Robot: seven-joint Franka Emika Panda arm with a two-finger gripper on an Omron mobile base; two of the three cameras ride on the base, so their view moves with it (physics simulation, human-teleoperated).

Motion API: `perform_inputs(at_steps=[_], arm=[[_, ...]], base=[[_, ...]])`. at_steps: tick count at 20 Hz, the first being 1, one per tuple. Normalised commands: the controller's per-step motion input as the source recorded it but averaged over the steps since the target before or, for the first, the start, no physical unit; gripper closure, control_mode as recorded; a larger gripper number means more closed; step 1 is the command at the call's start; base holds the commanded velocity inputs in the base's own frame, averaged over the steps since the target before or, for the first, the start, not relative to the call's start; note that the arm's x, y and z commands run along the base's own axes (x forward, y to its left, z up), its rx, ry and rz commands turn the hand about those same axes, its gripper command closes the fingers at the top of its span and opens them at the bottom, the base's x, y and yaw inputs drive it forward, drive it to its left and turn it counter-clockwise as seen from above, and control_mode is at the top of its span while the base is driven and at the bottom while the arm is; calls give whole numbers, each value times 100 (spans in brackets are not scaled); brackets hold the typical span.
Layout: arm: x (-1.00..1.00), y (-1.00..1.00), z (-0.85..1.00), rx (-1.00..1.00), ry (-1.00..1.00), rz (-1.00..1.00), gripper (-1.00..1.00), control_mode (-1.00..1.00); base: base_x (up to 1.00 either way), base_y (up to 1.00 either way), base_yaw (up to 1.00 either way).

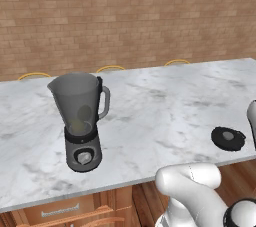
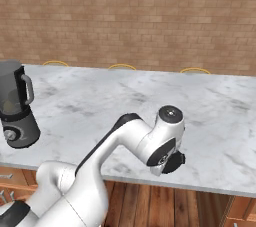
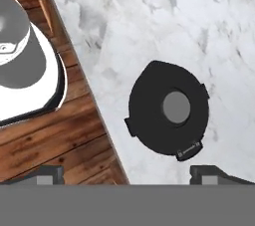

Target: Grab the lime and lemon from the fridge, place them in the blender, close the lid, and turn on the blender to create a marinade.

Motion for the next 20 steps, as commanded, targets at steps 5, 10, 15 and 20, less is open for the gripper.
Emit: perform_inputs(at_steps=[5, 10, 15, 20], arm=[[21, 0, -1, -2, 0, 36, -100, -100], [22, 8, 6, 0, 6, 22, -100, -100], [20, 12, 0, 0, 23, 4, -100, -100], [27, 2, 0, 4, 29, 0, -100, -100]], base=[[0, 0, 0], [0, 0, 0], [0, 0, 0], [0, 0, 0]])
